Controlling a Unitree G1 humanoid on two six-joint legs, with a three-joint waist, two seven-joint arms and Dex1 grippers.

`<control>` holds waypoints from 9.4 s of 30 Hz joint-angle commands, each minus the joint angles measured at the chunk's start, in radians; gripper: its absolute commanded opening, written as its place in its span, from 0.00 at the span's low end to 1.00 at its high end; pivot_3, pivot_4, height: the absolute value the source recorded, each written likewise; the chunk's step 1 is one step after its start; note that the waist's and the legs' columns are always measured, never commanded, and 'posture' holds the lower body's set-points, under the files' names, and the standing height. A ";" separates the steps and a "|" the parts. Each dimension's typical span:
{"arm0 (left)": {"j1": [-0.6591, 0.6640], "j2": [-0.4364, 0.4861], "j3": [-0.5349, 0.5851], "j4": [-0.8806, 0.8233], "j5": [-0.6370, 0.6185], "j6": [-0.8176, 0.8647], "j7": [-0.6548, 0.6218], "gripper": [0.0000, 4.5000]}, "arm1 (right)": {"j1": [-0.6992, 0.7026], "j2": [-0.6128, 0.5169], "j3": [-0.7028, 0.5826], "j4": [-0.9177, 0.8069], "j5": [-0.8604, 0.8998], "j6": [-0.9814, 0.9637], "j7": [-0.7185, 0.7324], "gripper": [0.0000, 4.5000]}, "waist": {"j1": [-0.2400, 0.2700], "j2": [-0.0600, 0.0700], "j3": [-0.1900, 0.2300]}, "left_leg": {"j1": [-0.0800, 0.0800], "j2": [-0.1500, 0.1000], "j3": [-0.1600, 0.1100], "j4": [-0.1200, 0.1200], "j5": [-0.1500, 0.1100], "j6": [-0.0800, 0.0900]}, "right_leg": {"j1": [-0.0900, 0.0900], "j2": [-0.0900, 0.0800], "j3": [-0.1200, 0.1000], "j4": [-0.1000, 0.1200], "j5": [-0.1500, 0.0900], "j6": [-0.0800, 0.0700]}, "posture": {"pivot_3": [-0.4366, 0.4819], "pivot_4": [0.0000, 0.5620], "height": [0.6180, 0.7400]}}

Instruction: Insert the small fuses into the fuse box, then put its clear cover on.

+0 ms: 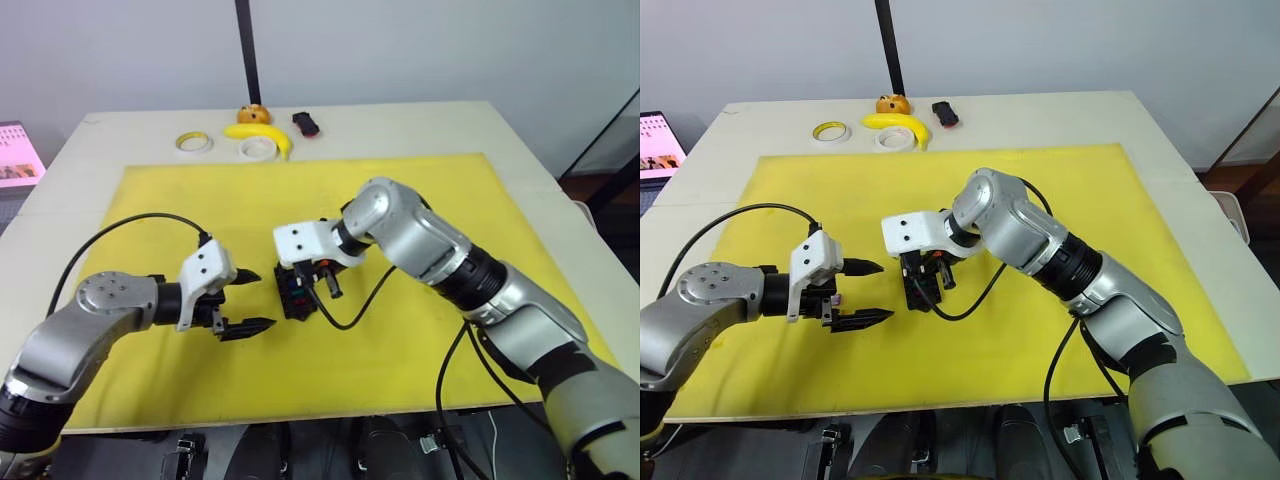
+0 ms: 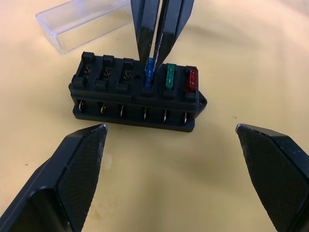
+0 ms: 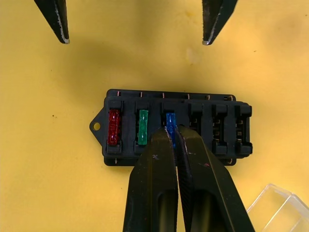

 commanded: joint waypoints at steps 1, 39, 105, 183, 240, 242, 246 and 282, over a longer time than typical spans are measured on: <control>-0.008 -0.002 0.005 -0.011 0.008 -0.019 0.003 0.99 | -0.013 0.008 0.003 -0.024 0.001 0.010 0.025 0.00 | 0.000 0.000 0.000 | 0.000 0.000 0.000 0.000 0.000 0.000 | 0.000 0.000 0.000 0.000 0.000 0.000 | 0.48 0.27 1.00; -0.006 -0.007 -0.007 -0.004 0.039 -0.036 0.005 0.99 | -0.008 0.033 0.053 -0.012 -0.108 -0.029 0.056 0.00 | -0.002 0.000 0.000 | 0.006 0.000 0.000 0.000 0.000 -0.001 | 0.005 0.001 0.000 0.001 0.000 0.000 | 0.48 0.27 1.00; -0.023 0.008 -0.003 0.008 0.050 -0.033 -0.015 1.00 | 0.259 0.058 -0.276 0.179 0.162 -0.359 -0.044 0.00 | 0.001 0.000 0.000 | 0.004 0.001 0.000 0.000 0.000 -0.001 | 0.003 0.001 0.001 0.000 0.000 0.000 | 0.48 0.27 1.00; 0.439 0.234 0.623 0.023 -0.038 0.043 -0.225 1.00 | 0.357 -0.419 -0.569 0.048 0.241 -0.399 0.019 0.12 | 0.002 0.007 -0.009 | 0.009 0.001 -0.003 -0.014 0.000 -0.001 | 0.011 -0.004 -0.005 -0.019 -0.001 -0.008 | 0.48 0.27 1.00; -0.091 0.054 0.107 0.777 -0.087 0.282 -0.383 1.00 | 0.281 -0.279 -0.523 -0.265 0.443 -0.118 -0.133 0.98 | 0.006 0.002 0.000 | 0.008 0.002 0.003 -0.004 -0.002 0.003 | 0.012 -0.004 -0.003 -0.013 0.004 0.000 | 0.48 0.27 1.00; -0.087 0.054 0.110 0.773 -0.093 0.291 -0.383 1.00 | 0.279 -0.276 -0.521 -0.259 0.437 -0.122 -0.137 0.98 | 0.006 0.002 0.000 | 0.008 0.002 0.003 -0.004 -0.002 0.003 | 0.012 -0.004 -0.003 -0.013 0.004 0.000 | 0.48 0.27 1.00; -0.084 0.055 0.125 0.766 -0.108 0.310 -0.382 1.00 | 0.282 -0.269 -0.515 -0.250 0.420 -0.138 -0.145 0.98 | 0.006 0.002 0.000 | 0.008 0.002 0.003 -0.004 -0.002 0.003 | 0.012 -0.004 -0.003 -0.013 0.004 0.000 | 0.48 0.27 1.00; -0.092 0.035 0.165 0.808 -0.095 0.314 -0.333 0.41 | 0.292 -0.244 -0.497 -0.200 0.371 -0.181 -0.154 1.00 | 0.003 0.002 0.000 | 0.009 0.001 0.002 -0.003 -0.003 0.004 | 0.013 -0.005 -0.003 -0.014 0.004 0.000 | 0.48 0.27 1.00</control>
